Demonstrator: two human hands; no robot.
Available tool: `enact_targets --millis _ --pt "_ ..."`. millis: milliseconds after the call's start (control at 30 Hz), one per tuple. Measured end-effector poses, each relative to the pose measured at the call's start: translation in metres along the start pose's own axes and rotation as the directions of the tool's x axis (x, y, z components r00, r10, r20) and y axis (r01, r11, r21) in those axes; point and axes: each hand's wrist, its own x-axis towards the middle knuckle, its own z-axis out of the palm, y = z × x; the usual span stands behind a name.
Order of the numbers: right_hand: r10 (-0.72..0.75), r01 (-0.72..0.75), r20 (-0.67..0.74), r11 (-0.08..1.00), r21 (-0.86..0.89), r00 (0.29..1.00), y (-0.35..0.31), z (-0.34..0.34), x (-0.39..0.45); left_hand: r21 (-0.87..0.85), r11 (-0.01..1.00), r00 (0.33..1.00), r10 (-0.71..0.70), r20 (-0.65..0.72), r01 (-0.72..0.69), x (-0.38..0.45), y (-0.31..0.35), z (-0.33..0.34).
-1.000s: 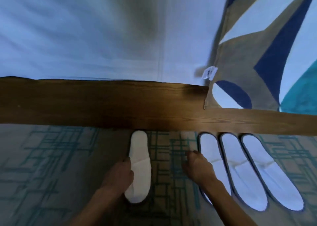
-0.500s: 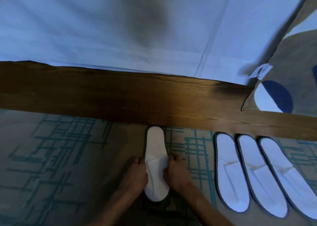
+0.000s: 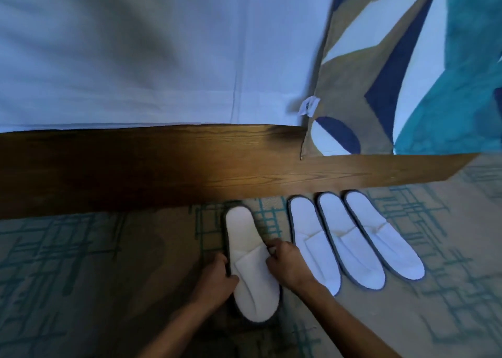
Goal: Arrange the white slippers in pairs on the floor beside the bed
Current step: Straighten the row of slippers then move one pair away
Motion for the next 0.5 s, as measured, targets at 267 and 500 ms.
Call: enact_targets --millis 267,500 --pt "0.195 -0.189 -0.098 0.979 0.072 0.976 0.081 -0.089 -0.041 0.186 0.952 0.953 0.197 0.232 -0.242 0.003 0.093 0.065" --pt "0.371 -0.343 -0.226 0.927 0.155 0.901 0.160 -0.153 -0.068 0.215 0.894 0.879 0.296 0.375 -0.393 0.009 0.173 0.144"
